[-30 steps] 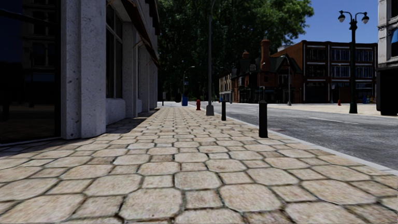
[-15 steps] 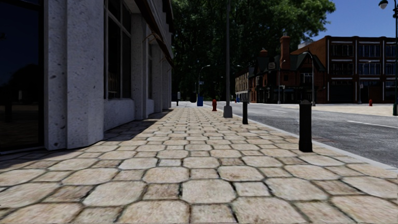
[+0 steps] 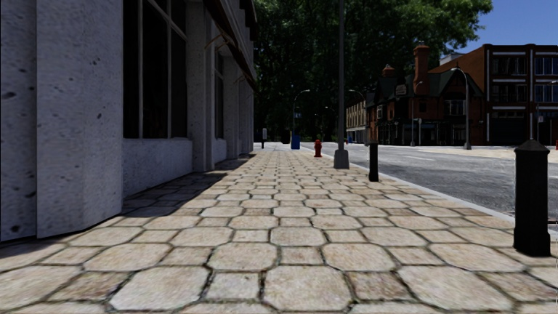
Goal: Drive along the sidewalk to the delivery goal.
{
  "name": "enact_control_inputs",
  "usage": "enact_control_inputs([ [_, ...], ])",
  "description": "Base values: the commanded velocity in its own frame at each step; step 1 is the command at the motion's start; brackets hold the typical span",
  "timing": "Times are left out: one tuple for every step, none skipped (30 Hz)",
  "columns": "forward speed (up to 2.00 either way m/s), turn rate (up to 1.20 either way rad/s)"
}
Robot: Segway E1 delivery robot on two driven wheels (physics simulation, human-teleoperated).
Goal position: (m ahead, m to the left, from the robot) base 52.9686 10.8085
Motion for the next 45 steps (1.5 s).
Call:
enact_control_inputs([
  [2.00, 0.00],
  [2.00, 0.00],
  [2.00, 0.00],
  [2.00, 0.00],
  [2.00, 0.00],
  [2.00, 0.00],
  [2.00, 0.00],
  [2.00, 0.00],
  [2.00, 0.00],
  [2.00, 0.00],
  [2.00, 0.00],
  [2.00, 0.00],
  [2.00, 0.00],
  [2.00, 0.00],
  [2.00, 0.00],
  [2.00, 0.00],
  [2.00, 0.00],
  [2.00, 0.00],
  [2.00, 0.00],
  [2.00, 0.00],
  [2.00, 0.00],
  [2.00, 0.00],
  [2.00, 0.00],
  [2.00, 0.00],
  [2.00, 0.00],
  [2.00, 0.00],
  [2.00, 0.00],
  [2.00, 0.00],
  [2.00, 0.00],
  [2.00, 0.00],
  [2.00, 0.00],
  [2.00, 0.00],
  [2.00, 0.00],
  [2.00, 0.00],
  [2.00, 0.00],
  [2.00, 0.00],
  [2.00, 0.00],
  [2.00, 0.00],
  [2.00, 0.00],
  [2.00, 0.00],
  [2.00, 0.00],
  [2.00, 0.00],
  [2.00, 0.00],
  [2.00, 0.00],
  [2.00, 0.00],
])
